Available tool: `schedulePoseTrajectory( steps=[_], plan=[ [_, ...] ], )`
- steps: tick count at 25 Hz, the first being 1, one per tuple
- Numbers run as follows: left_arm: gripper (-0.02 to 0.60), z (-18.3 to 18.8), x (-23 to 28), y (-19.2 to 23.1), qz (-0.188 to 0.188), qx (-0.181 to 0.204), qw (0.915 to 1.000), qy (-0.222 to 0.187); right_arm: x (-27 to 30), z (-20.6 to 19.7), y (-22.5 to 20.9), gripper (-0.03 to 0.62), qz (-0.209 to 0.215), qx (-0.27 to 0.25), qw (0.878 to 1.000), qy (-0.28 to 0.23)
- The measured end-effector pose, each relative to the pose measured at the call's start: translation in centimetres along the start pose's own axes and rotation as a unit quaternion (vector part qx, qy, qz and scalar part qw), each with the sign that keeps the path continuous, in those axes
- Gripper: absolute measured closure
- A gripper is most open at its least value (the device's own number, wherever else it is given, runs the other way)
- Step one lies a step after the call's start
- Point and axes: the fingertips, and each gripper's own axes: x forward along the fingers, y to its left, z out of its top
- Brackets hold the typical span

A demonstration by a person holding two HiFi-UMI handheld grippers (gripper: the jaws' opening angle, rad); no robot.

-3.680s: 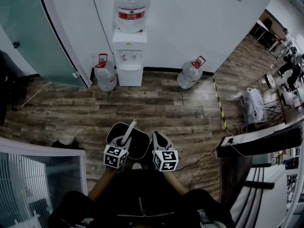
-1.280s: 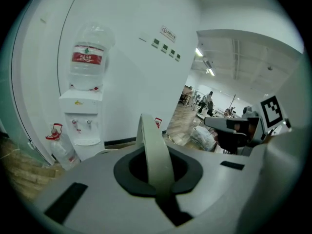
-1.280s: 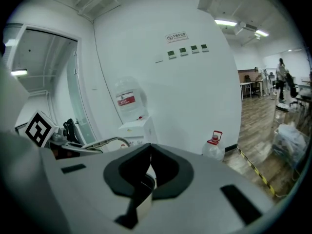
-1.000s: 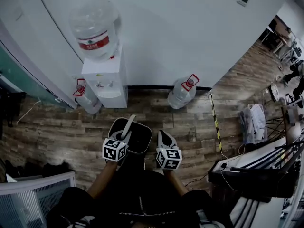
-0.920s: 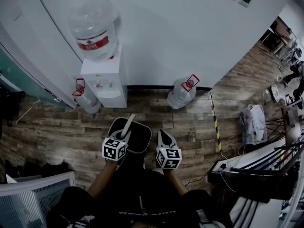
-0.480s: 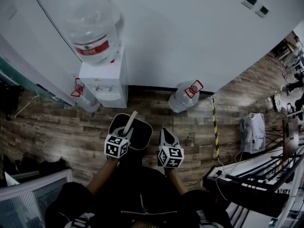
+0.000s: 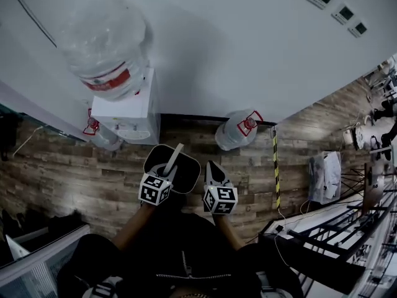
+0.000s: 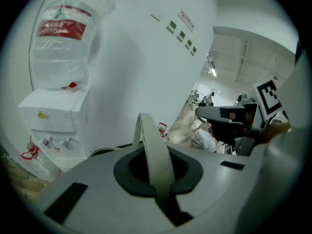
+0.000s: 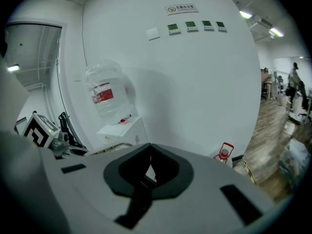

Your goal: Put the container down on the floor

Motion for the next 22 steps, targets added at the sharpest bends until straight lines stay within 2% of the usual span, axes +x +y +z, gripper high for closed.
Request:
schedulePoseTrajectory(
  steps=[10, 15, 22],
  plan=[
    [0.569, 3.9, 4.8, 2.9, -0.024, 0.017, 0.9995, 0.006, 3.4, 2.5, -1.9, 0.583, -0.029, 0.007, 1.0, -0.006],
    [0.569, 5.9, 7.0, 4.0, -0.018, 0.03, 0.9994, -0.005, 3.6, 3.0, -3.3, 0.583, -0.039, 0.011, 0.999, -0.01],
    [0.568, 8.1, 12.2, 6.5, 0.003, 0.01, 0.9999, -0.013, 7.0, 3.7, -7.4, 0.583, -0.031, 0.012, 0.999, -0.008]
  ],
)
